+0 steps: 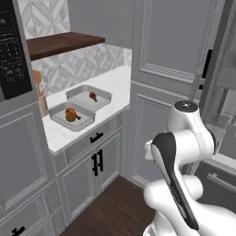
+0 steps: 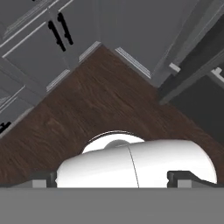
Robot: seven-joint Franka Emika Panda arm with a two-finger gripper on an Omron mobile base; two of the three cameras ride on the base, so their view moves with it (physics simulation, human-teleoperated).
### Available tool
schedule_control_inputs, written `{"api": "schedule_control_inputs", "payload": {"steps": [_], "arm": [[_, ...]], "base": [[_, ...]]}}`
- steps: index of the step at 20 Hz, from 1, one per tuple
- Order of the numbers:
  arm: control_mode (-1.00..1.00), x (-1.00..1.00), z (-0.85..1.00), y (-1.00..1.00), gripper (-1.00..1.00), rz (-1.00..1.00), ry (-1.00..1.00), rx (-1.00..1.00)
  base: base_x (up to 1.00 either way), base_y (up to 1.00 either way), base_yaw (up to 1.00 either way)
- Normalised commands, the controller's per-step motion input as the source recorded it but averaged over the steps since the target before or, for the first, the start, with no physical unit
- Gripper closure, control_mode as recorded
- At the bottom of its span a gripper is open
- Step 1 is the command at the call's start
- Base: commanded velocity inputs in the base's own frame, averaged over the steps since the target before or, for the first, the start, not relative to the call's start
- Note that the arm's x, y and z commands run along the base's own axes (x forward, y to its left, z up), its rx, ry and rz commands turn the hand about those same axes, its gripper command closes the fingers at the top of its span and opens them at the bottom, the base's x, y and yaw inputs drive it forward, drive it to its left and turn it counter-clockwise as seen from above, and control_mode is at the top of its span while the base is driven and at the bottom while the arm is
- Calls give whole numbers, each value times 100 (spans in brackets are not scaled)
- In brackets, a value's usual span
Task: Place one avocado and one chicken drumstick in each tupperware on the nearby counter, to pack two identical lunches.
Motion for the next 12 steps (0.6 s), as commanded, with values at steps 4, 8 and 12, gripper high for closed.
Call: {"api": "schedule_control_inputs", "payload": {"steps": [4, 8, 12], "arm": [[100, 0, 0, 0, -100, 0, 0, 0], [100, 0, 0, 0, -100, 0, 0, 0], [100, 0, 0, 0, -100, 0, 0, 0]], "base": [[0, -26, -47], [0, -23, -48], [0, -17, -49]]}}
